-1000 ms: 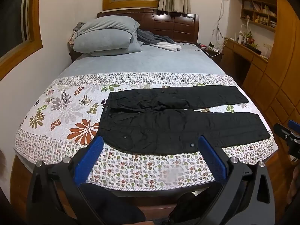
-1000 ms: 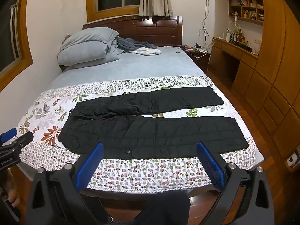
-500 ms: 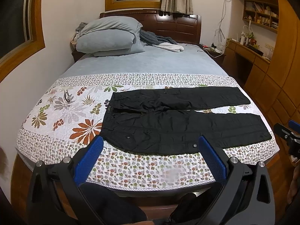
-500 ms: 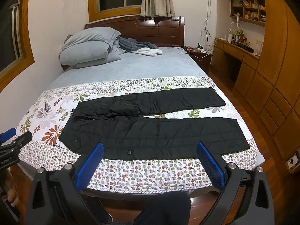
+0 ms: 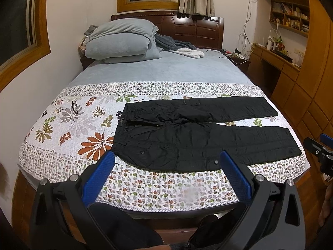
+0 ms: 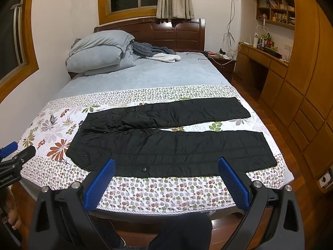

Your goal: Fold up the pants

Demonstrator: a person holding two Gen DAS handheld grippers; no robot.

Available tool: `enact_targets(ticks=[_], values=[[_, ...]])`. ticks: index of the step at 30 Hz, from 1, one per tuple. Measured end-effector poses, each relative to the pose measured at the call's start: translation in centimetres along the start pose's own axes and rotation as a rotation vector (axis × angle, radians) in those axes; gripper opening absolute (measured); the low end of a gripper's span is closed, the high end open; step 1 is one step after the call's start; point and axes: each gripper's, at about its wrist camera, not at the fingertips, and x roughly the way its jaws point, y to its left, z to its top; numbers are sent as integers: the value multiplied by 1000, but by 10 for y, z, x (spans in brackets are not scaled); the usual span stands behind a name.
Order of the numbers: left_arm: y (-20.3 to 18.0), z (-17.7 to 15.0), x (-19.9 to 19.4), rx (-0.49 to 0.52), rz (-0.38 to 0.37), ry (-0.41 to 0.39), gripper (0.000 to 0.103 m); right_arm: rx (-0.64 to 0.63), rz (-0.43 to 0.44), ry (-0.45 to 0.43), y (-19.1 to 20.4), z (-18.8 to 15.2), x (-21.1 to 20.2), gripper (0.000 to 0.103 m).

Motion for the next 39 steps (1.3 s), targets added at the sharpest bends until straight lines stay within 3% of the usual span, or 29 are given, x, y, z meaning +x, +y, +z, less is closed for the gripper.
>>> enact_targets(ticks=[39], values=[[1, -1, -3, 2, 4, 0, 100, 2, 0, 6, 0, -2, 2, 100]])
